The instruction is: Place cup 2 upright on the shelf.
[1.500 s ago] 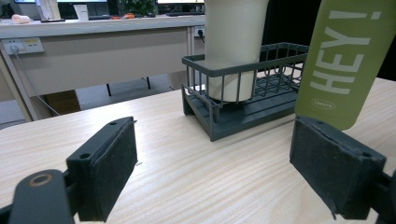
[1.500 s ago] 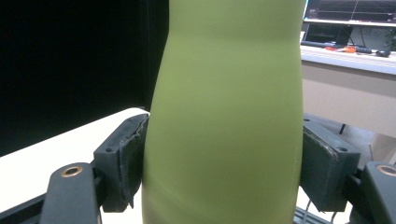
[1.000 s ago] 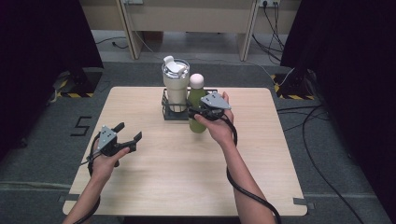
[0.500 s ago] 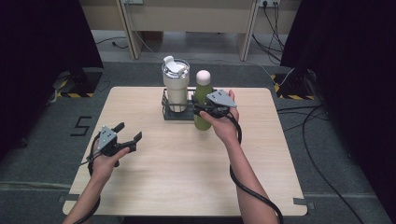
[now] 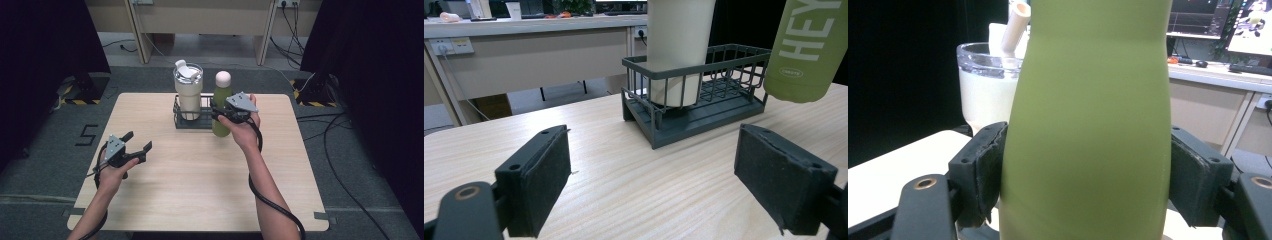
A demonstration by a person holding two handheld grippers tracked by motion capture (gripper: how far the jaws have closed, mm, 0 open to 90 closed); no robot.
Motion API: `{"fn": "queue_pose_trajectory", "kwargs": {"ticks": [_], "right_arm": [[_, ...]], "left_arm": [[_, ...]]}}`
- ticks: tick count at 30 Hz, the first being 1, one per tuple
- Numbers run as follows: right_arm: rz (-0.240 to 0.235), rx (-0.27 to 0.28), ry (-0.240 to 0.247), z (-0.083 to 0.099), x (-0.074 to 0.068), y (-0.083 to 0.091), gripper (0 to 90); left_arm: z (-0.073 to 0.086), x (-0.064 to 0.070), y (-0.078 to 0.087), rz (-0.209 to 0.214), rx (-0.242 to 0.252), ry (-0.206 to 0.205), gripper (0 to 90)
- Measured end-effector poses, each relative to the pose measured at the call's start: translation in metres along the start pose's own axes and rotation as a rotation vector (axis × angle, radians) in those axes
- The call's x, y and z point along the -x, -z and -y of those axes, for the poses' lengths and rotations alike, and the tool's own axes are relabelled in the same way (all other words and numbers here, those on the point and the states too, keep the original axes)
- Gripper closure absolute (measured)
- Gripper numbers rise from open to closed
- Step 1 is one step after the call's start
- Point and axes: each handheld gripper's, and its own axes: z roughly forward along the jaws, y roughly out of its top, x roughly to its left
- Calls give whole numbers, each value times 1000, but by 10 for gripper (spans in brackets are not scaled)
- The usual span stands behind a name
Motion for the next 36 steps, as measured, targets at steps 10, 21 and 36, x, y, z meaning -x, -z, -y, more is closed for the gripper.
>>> {"fn": "queue_pose_trajectory", "kwargs": {"ticks": [10,21,36], "right_arm": [[10,8,-1,-6,4,1,260],[22,20,2,-15,9,-1,260],[36,26,-11,-24,13,-6,260]], "left_arm": [[0,0,0,-2,-1,1,143],[1,0,0,-2,-3,1,143],[1,-1,0,-3,-5,2,143]]}}
